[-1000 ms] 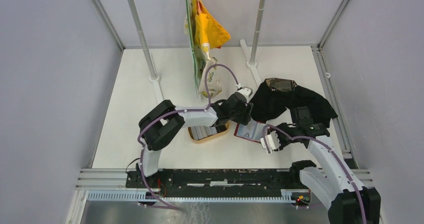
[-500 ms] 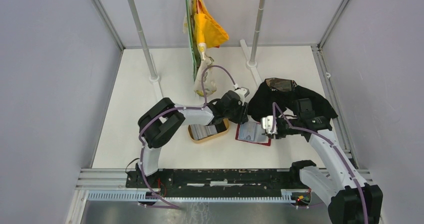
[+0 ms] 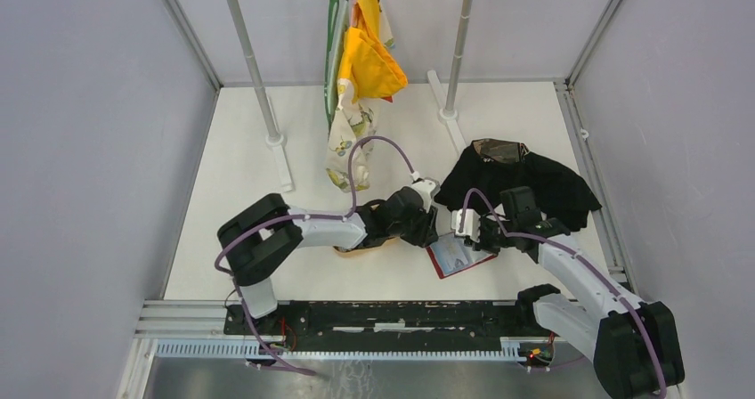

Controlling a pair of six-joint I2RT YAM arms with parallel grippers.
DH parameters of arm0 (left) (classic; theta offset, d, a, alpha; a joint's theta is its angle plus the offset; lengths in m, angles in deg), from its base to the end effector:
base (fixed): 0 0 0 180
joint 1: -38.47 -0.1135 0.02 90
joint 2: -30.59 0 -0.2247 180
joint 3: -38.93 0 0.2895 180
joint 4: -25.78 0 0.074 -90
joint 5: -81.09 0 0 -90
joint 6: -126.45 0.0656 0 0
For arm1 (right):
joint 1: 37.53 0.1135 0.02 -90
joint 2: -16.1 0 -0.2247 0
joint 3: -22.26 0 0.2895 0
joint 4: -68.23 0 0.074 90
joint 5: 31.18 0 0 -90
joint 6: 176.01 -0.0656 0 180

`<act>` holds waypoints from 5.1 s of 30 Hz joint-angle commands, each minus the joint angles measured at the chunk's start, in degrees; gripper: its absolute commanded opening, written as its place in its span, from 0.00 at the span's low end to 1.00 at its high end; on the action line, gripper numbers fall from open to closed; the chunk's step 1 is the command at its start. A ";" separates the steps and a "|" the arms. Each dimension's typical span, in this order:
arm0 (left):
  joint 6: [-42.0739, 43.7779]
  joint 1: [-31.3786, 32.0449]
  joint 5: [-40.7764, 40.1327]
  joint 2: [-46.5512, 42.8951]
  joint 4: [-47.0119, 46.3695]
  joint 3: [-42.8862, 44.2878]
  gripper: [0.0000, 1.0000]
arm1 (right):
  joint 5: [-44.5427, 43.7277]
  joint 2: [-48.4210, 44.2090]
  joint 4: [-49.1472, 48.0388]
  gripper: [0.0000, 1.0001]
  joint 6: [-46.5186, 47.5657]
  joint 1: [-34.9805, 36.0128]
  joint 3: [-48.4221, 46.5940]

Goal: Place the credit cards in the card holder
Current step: Turn over the card slot in the card holder, then pick up the credit card from the storage box.

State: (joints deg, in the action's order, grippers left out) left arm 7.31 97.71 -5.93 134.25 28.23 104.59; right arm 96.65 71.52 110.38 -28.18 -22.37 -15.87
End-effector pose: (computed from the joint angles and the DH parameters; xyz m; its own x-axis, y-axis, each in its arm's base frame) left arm 0.2054 -0.3518 0.0631 -0.7175 0.2548 -0.6482 0.6056 0.6879 -0.4000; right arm 0.2142 0.0997 0.1041 -0.0129 -0.6962 -0.7178 -0.9738 0.1719 -0.1492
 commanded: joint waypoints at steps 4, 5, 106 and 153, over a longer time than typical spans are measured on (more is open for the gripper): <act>-0.80 1.61 -6.30 -14.47 -5.88 -5.13 0.47 | -6.14 0.15 -3.62 0.20 1.48 1.23 2.93; -1.10 1.79 -5.61 -15.99 -7.59 -6.72 0.47 | -6.11 0.47 -3.46 0.19 2.10 1.34 3.18; -22.09 6.35 -1.26 -2.38 -30.78 -12.57 0.53 | -4.54 8.36 -0.40 0.14 2.74 8.70 2.05; -2.47 7.18 -9.69 -17.10 -20.70 -12.44 0.54 | 6.76 -8.97 -3.39 0.40 -7.19 -12.52 -1.69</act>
State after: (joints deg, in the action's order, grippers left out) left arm -4.43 104.44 -6.56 125.68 2.30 96.02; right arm 97.46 62.88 105.66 -38.30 -34.65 -16.79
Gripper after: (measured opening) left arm 0.535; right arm 0.396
